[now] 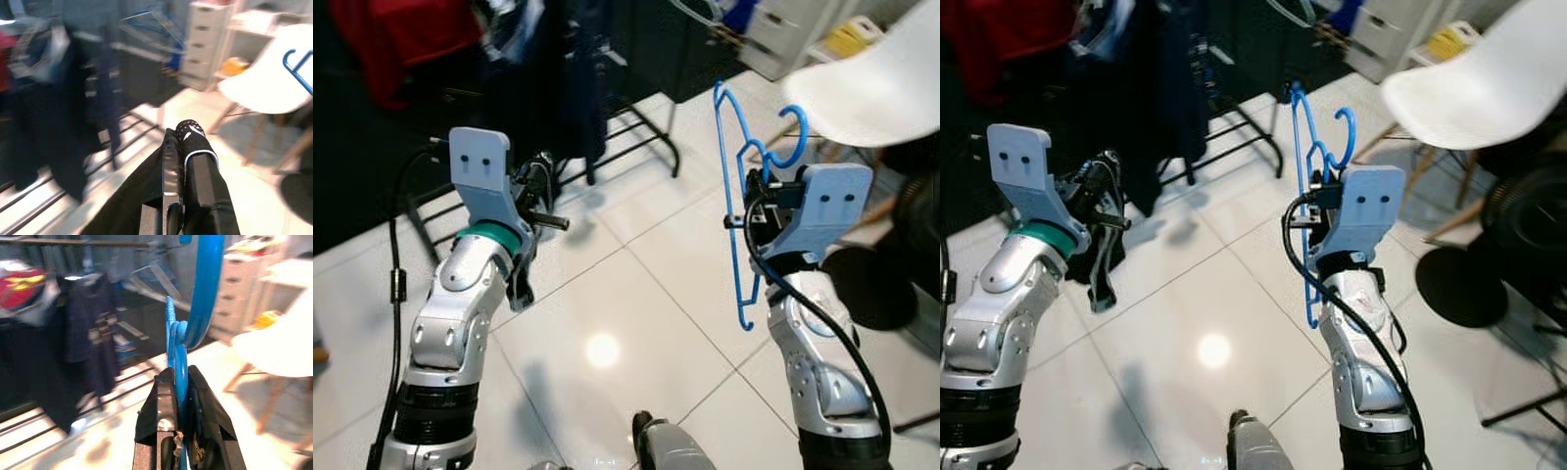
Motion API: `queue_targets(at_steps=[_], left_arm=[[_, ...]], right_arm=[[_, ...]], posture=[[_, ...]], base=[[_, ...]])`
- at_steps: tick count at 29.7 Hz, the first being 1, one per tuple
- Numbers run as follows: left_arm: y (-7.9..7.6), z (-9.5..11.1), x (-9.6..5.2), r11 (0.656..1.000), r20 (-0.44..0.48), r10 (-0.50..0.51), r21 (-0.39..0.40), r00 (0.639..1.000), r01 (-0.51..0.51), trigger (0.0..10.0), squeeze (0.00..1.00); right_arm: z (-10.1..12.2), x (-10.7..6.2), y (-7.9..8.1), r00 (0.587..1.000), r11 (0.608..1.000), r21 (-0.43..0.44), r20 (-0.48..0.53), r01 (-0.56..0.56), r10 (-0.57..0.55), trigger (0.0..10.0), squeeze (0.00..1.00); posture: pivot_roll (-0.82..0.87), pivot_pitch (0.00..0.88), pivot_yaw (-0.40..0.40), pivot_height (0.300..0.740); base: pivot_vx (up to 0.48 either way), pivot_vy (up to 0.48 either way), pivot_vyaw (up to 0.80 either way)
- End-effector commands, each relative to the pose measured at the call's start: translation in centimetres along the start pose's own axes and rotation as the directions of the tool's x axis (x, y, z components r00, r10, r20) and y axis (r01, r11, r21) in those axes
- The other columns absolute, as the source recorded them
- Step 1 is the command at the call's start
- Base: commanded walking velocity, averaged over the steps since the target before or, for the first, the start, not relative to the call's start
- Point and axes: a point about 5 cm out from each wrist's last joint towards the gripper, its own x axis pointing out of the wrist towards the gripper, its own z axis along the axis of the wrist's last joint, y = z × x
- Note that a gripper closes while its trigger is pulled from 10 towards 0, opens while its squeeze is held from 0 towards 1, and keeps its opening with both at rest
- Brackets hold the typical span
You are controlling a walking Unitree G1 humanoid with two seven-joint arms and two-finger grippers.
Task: Hang hanger
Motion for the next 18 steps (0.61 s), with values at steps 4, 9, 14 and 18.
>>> queue_targets(at_steps=[4, 9, 14, 18], left_arm=[[0.33, -0.39, -0.15, 1.0, -0.018, 0.016, 0.012, 1.0, -0.016, 10.0, 0.0], [0.37, -0.35, -0.07, 1.0, -0.015, 0.02, 0.014, 1.0, -0.02, 10.0, 0.0], [0.42, -0.37, -0.05, 1.0, -0.013, 0.024, 0.016, 1.0, -0.024, 10.0, 0.0], [0.45, -0.4, -0.04, 1.0, -0.014, 0.026, 0.018, 1.0, -0.026, 10.0, 0.0]], right_arm=[[-0.32, -0.1, -0.01, 1.0, 1.0, 0.008, -0.012, -0.001, 0.002, 10.0, 0.0], [-0.2, 0.12, -0.09, 1.0, 1.0, 0.007, -0.005, -0.002, 0.002, 10.0, 0.0], [-0.17, 0.24, -0.11, 1.0, 1.0, 0.007, -0.003, -0.005, 0.005, 10.0, 0.0], [-0.19, 0.3, -0.06, 1.0, 1.0, 0.008, -0.002, -0.008, 0.008, 10.0, 0.0]], posture=[[-0.08, 0.074, 0.051, 0.74], [-0.08, 0.07, 0.046, 0.74], [-0.09, 0.066, 0.043, 0.74], [-0.09, 0.064, 0.043, 0.74]], base=[[0.0, 0.0, -0.8], [0.0, 0.0, -0.8], [0.0, 0.0, -0.8], [0.0, 0.0, -0.8]])
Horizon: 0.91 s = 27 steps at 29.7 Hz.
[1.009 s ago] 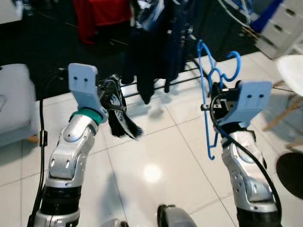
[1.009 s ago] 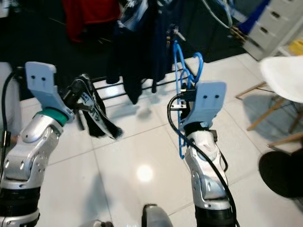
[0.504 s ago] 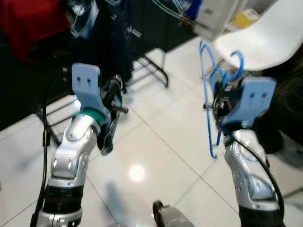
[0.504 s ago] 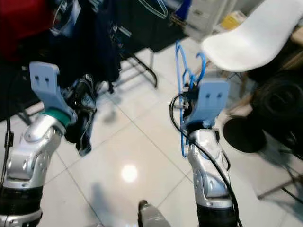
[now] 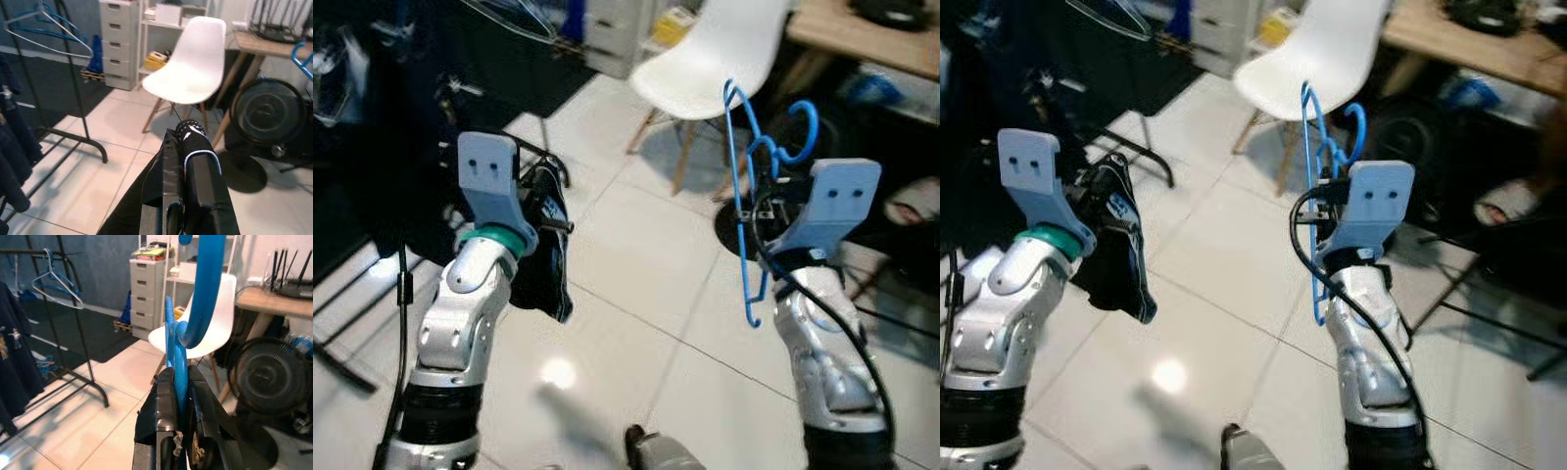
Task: Hang hanger
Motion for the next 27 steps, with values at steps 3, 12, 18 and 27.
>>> queue_targets(at_steps=[3, 12, 18, 27], left_arm=[[-0.12, -0.01, 0.03, 1.0, 0.003, -0.001, 0.009, 1.0, 0.001, 10.0, 0.0], [-0.12, 0.02, 0.07, 1.0, 0.004, -0.001, 0.009, 1.0, 0.001, 10.0, 0.0], [-0.16, -0.06, 0.03, 1.0, -0.001, -0.003, 0.009, 1.0, 0.003, 10.0, 0.0], [-0.16, -0.16, -0.01, 1.0, -0.005, -0.004, 0.008, 1.0, 0.004, 10.0, 0.0]], right_arm=[[-0.05, -0.05, -0.35, 1.0, 1.0, -0.003, 0.0, 0.009, -0.009, 10.0, 0.0], [0.0, 0.0, -0.35, 1.0, 1.0, -0.001, 0.001, 0.009, -0.009, 10.0, 0.0], [-0.04, -0.06, -0.37, 1.0, 1.0, -0.001, -0.001, 0.011, -0.011, 10.0, 0.0], [-0.03, -0.06, -0.38, 1.0, 1.0, -0.001, 0.0, 0.011, -0.011, 10.0, 0.0]], posture=[[-0.08, 0.063, 0.043, 0.74], [-0.09, 0.07, 0.044, 0.74], [-0.09, 0.074, 0.045, 0.74], [-0.08, 0.078, 0.045, 0.74]], base=[[0.0, 0.0, -0.8], [0.0, 0.0, -0.8], [0.0, 0.0, -0.8], [0.0, 0.0, -0.8]])
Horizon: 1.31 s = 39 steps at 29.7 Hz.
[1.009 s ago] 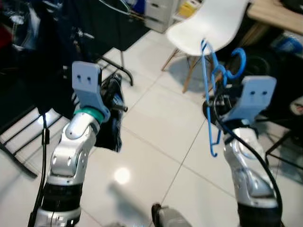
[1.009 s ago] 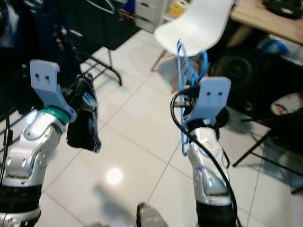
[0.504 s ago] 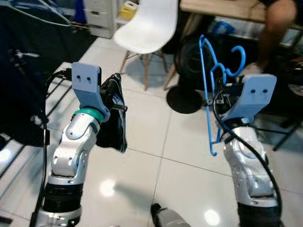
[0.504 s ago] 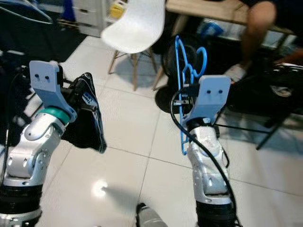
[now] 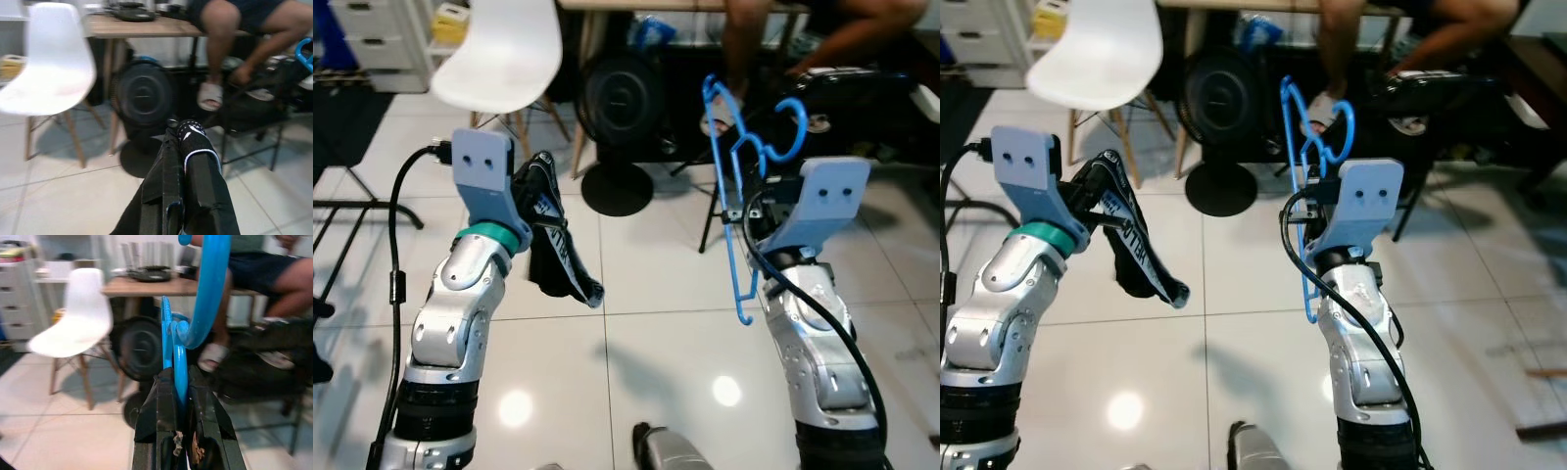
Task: Hang hanger
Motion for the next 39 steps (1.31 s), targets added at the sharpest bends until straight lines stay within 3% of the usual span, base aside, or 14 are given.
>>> queue_targets(at_steps=[1, 39], left_arm=[[-0.33, -0.07, -0.05, 1.0, -0.001, -0.012, 0.005, 1.0, 0.012, 10.0, 0.0], [-0.84, 0.13, -0.23, 0.999, 0.021, -0.033, 0.022, 0.999, 0.032, 10.0, 0.0]], right_arm=[[-0.02, -0.19, -0.3, 1.0, 1.0, -0.002, -0.002, 0.012, -0.012, 10.0, 0.0], [-0.11, -0.3, -0.39, 1.0, 1.0, 0.002, -0.007, 0.016, -0.016, 10.0, 0.0]], posture=[[-0.08, 0.079, 0.046, 0.74], [-0.08, 0.086, 0.046, 0.74]], base=[[0.0, 0.0, -0.8], [0.0, 0.0, -0.8]])
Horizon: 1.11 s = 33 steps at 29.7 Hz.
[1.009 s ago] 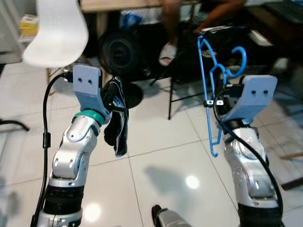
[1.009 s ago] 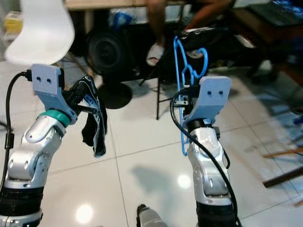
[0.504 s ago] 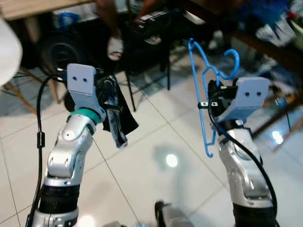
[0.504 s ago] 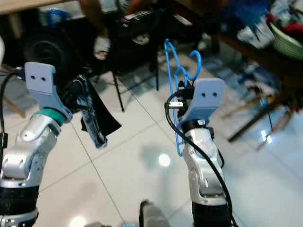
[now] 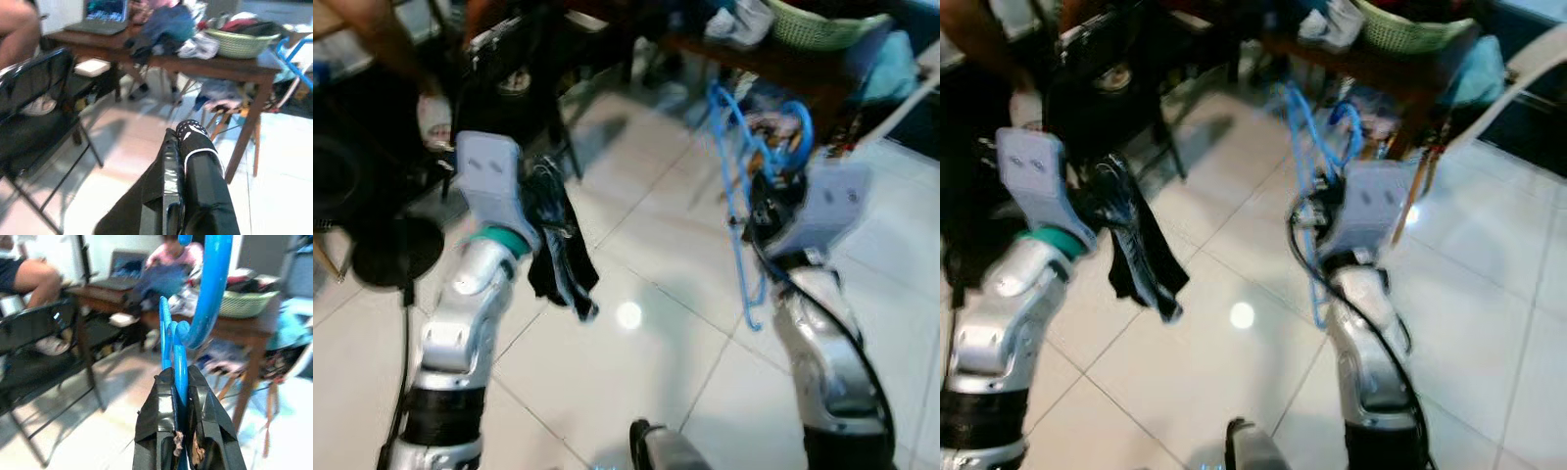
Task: Hang hanger
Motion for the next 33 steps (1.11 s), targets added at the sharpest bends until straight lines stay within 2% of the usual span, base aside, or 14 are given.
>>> queue_targets(at_steps=[1, 10, 22, 25, 28, 30, 31, 32, 33], left_arm=[[0.2, 0.0, -0.2, 1.0, 0.011, 0.004, 0.012, 1.0, -0.005, 10.0, 0.0], [0.3, 0.3, -0.2, 1.0, 0.03, 0.002, 0.024, 1.0, -0.002, 10.0, 0.0], [0.3, 0.6, 0.0, 0.999, 0.046, -0.004, 0.042, 0.999, 0.002, 10.0, 0.0], [0.2, 1.0, 0.1, 0.997, 0.069, -0.021, 0.076, 0.997, 0.015, 10.0, 0.0], [-0.4, 3.3, 0.5, 0.98, 0.166, -0.101, 0.188, 0.981, 0.069, 10.0, 0.0], [-0.4, 3.3, 0.5, 0.98, 0.166, -0.101, 0.188, 0.981, 0.069, 10.0, 0.0], [-0.5, 4.3, 0.7, 0.975, 0.2, -0.125, 0.204, 0.972, 0.084, 10.0, 0.0], [-0.5, 4.3, 0.7, 0.975, 0.2, -0.125, 0.204, 0.972, 0.084, 10.0, 0.0], [-0.7, 5.5, 0.9, 0.973, 0.234, -0.142, 0.211, 0.962, 0.093, 10.0, 0.0]], right_arm=[[-0.2, -0.2, 0.2, 1.0, 1.0, 0.004, -0.008, -0.007, 0.007, 10.0, 0.0], [-0.1, 0.0, 0.2, 1.0, 1.0, 0.001, 0.002, -0.006, 0.006, 10.0, 0.0], [0.6, 0.6, 0.3, 0.999, 1.0, -0.011, 0.043, -0.013, 0.013, 10.0, 0.0], [1.5, 1.0, 0.2, 0.995, 1.0, -0.006, 0.095, -0.005, 0.006, 10.0, 0.0], [4.0, 2.3, 0.1, 0.978, 1.0, -0.002, 0.207, 0.006, -0.006, 10.0, 0.0], [4.0, 2.3, 0.1, 0.978, 1.0, -0.002, 0.207, 0.006, -0.006, 10.0, 0.0], [4.6, 2.7, 0.1, 0.973, 1.0, 0.007, 0.233, 0.009, -0.01, 10.0, 0.0], [4.6, 2.7, 0.1, 0.973, 1.0, 0.007, 0.233, 0.009, -0.01, 10.0, 0.0], [5.1, 3.0, 0.1, 0.968, 1.0, 0.013, 0.25, 0.008, -0.011, 10.0, 0.0]], posture=[[-0.08, 0.085, 0.046, 0.74], [-0.08, 0.077, 0.046, 0.74], [-0.07, 0.067, 0.048, 0.74], [-0.07, 0.066, 0.049, 0.74], [-0.06, 0.062, 0.05, 0.74], [-0.06, 0.062, 0.05, 0.74], [-0.06, 0.061, 0.049, 0.74], [-0.06, 0.061, 0.049, 0.74], [-0.05, 0.062, 0.048, 0.74]], base=[[0.266, 0.0, -0.8], [0.416, 0.0, -0.8], [0.465, 0.0, 0.0], [0.463, 0.0, 0.0], [0.463, 0.0, 0.0], [0.461, 0.0, 0.0], [0.465, 0.0, 0.0], [0.465, 0.0, 0.0], [0.461, 0.0, 0.0]])
